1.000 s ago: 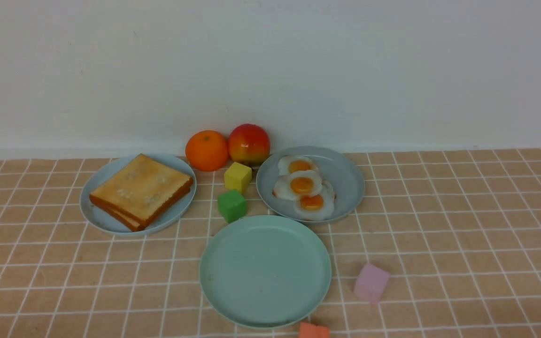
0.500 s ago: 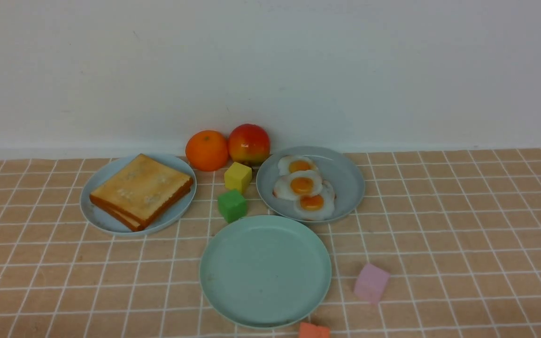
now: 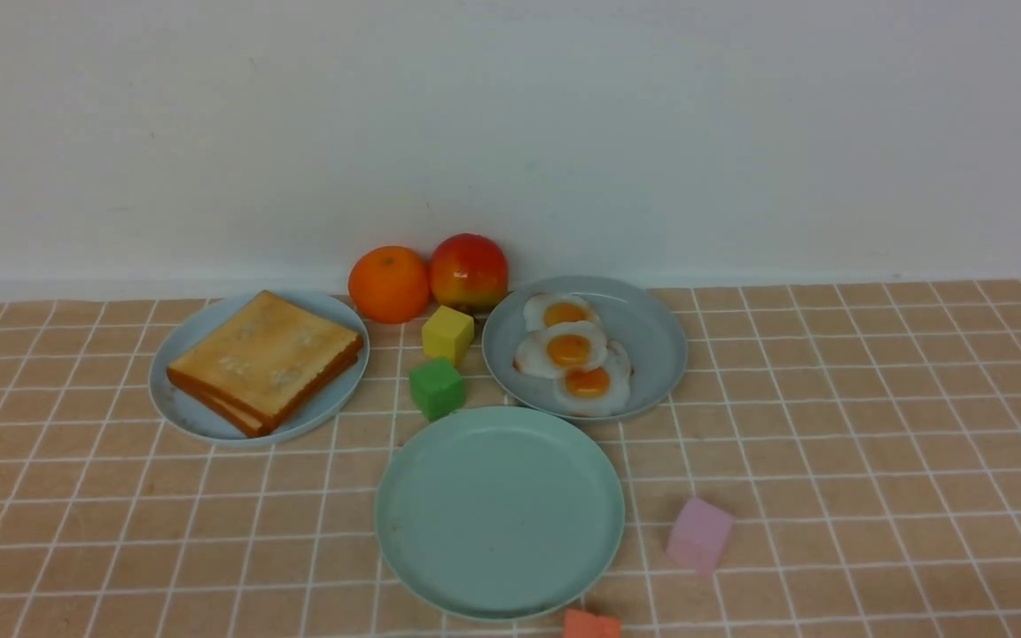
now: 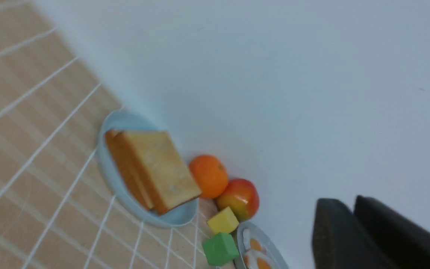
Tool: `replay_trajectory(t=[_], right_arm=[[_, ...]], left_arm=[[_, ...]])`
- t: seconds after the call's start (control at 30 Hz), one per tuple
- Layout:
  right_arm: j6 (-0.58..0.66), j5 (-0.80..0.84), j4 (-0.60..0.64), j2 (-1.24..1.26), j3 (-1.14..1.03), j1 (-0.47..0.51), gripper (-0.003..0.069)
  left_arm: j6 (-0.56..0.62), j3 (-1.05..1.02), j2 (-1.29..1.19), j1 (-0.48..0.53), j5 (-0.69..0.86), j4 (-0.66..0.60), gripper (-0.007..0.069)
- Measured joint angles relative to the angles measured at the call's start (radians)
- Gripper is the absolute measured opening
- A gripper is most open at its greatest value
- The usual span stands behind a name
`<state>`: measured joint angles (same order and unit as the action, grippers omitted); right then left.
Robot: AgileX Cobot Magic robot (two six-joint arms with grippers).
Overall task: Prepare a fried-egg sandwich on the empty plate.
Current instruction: Use the left arm to grab a slice of bread
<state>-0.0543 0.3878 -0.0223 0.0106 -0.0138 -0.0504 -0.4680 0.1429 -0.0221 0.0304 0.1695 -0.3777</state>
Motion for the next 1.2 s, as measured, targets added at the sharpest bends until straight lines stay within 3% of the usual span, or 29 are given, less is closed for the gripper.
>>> replay_trajectory(t=[0.1, 0.23, 0.3, 0.4, 0.47, 0.6, 0.8, 0.9, 1.07, 1.2], right_arm=[[0.000, 0.000, 0.000, 0.000, 0.000, 0.000, 0.0239], [0.000, 0.000, 0.000, 0.000, 0.000, 0.000, 0.0239], [0.000, 0.000, 0.000, 0.000, 0.000, 0.000, 0.0239], [0.000, 0.000, 0.000, 0.000, 0.000, 0.000, 0.0239], [0.000, 0.000, 0.000, 0.000, 0.000, 0.000, 0.0239], [0.000, 0.000, -0.001, 0.000, 0.000, 0.000, 0.0239], [0.000, -0.021, 0.003, 0.000, -0.003, 0.000, 0.0239], [-0.025, -0.097, 0.073, 0.000, -0.012, 0.000, 0.0239], [-0.133, -0.352, 0.336, 0.000, -0.012, 0.000, 0.0239], [-0.151, -0.362, 0.397, 0.000, 0.019, -0.007, 0.0235]], left_arm=[[0.119, 0.116, -0.094, 0.000, 0.129, 0.007, -0.0013], [0.389, 0.287, -0.330, -0.009, 0.354, -0.007, -0.0013], [0.499, 0.356, -0.439, -0.055, 0.419, -0.020, -0.0013], [0.560, 0.429, -0.558, -0.156, 0.468, -0.022, -0.0013], [0.578, 0.489, -0.673, -0.243, 0.507, 0.003, -0.0013], [0.584, 0.580, -0.885, -0.322, 0.534, 0.048, -0.0013], [0.586, 0.682, -1.120, -0.343, 0.527, 0.079, -0.0013], [0.586, 0.722, -1.184, -0.343, 0.511, 0.116, -0.0013], [0.565, 0.842, -1.347, -0.344, 0.487, 0.201, -0.0013], [0.541, 0.904, -1.457, -0.344, 0.473, 0.265, -0.0013]])
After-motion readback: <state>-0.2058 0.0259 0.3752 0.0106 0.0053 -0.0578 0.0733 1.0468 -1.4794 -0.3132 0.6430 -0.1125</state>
